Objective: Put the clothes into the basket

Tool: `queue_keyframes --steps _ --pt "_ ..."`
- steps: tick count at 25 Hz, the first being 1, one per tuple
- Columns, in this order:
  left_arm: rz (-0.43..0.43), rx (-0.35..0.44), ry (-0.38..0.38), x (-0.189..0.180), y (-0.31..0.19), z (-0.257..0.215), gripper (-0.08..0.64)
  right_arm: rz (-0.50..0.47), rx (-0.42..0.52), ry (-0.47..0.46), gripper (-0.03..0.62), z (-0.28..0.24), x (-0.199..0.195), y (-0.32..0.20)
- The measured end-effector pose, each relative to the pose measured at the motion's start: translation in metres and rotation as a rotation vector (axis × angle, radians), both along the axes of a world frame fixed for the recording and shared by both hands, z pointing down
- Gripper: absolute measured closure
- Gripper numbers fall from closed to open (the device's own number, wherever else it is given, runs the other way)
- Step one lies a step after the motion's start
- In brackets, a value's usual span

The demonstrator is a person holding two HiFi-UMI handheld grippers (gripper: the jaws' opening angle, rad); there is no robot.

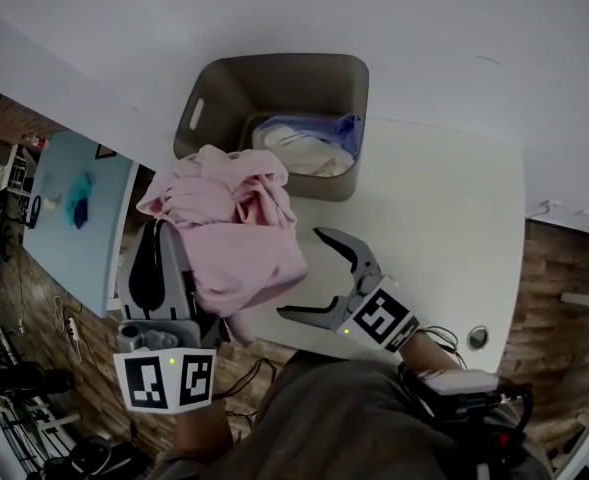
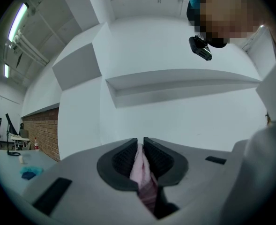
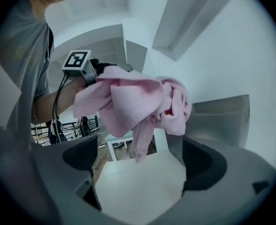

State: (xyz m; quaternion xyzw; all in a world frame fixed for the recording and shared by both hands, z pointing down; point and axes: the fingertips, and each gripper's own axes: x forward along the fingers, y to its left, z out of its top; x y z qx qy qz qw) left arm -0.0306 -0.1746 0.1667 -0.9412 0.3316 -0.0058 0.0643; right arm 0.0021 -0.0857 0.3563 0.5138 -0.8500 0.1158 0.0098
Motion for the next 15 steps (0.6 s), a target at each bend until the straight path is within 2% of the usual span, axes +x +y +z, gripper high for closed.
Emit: queue_keyframes --steps 7,8,9,10,12,15 --pt "0.013 -0.035 -0.014 -0.001 -0.005 0.003 0.509 -0.025 0.012 -0.085 0.041 0.001 -0.035 -0.042" --pt "0.017 -0.039 -0.017 -0.001 -0.006 0.003 0.509 -0.008 0.026 -0.088 0.078 -0.003 -0.037 -0.049" --pt "0.024 -0.042 -0.020 -0.001 -0.007 0.003 0.509 0.033 0.050 -0.088 0.285 -0.008 -0.034 -0.056" --pt "0.032 -0.045 -0.023 -0.001 -0.008 0.003 0.509 0.080 0.083 -0.090 0.582 -0.016 -0.030 -0.063" --pt "0.052 -0.051 -0.029 0.000 -0.007 0.004 0.509 0.119 0.155 -0.100 0.586 -0.036 -0.028 -0.072" --pt "0.077 -0.048 -0.022 0.004 0.007 0.003 0.509 0.127 0.250 -0.099 0.586 -0.066 -0.025 -0.069"
